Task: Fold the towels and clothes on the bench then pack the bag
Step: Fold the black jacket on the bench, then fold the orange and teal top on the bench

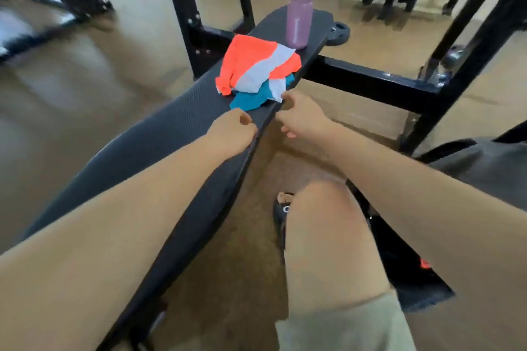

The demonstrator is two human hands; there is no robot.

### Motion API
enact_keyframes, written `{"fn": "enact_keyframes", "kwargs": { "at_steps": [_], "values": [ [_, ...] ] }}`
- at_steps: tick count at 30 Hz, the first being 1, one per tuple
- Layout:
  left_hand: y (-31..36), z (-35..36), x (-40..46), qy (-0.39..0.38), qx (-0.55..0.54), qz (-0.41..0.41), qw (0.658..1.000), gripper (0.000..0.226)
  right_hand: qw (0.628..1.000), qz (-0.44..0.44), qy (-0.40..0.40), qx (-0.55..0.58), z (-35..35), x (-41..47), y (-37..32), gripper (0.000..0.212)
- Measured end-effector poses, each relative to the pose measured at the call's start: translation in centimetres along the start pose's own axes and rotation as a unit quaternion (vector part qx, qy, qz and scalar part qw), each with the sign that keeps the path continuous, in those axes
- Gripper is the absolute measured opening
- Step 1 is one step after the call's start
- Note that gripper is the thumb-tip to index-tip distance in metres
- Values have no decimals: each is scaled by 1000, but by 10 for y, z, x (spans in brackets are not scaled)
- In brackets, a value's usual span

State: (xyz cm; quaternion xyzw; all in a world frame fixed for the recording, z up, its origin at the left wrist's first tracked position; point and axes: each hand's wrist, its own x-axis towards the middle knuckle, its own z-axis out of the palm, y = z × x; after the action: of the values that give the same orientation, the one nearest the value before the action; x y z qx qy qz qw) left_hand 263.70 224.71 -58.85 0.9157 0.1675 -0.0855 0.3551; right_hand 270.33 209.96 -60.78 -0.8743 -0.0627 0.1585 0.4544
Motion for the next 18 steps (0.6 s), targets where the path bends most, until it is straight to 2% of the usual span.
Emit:
{"fn": "enact_keyframes", "kwargs": {
  "at_steps": [3,6,9,13,15,18],
  "values": [
    [-42,-21,12,9,-18,-32,999,36,994,16,-89,-54,23,44,-20,76],
    [-77,-36,18,14,-59,-68,996,40,977,-30,-53,-207,51,91,-28,83],
    [-111,-44,15,12,-107,-94,990,44,929,-107,27,-352,84,125,-19,74],
    [-153,-55,6,22,-140,-108,984,43,890,-126,90,-428,121,139,1,51],
    [-169,-61,-3,35,-165,-125,978,41,894,-114,114,-418,129,141,-7,38],
    [-189,-67,-23,34,-176,-139,974,41,931,-97,87,-341,143,136,-22,34]
  ]
}}
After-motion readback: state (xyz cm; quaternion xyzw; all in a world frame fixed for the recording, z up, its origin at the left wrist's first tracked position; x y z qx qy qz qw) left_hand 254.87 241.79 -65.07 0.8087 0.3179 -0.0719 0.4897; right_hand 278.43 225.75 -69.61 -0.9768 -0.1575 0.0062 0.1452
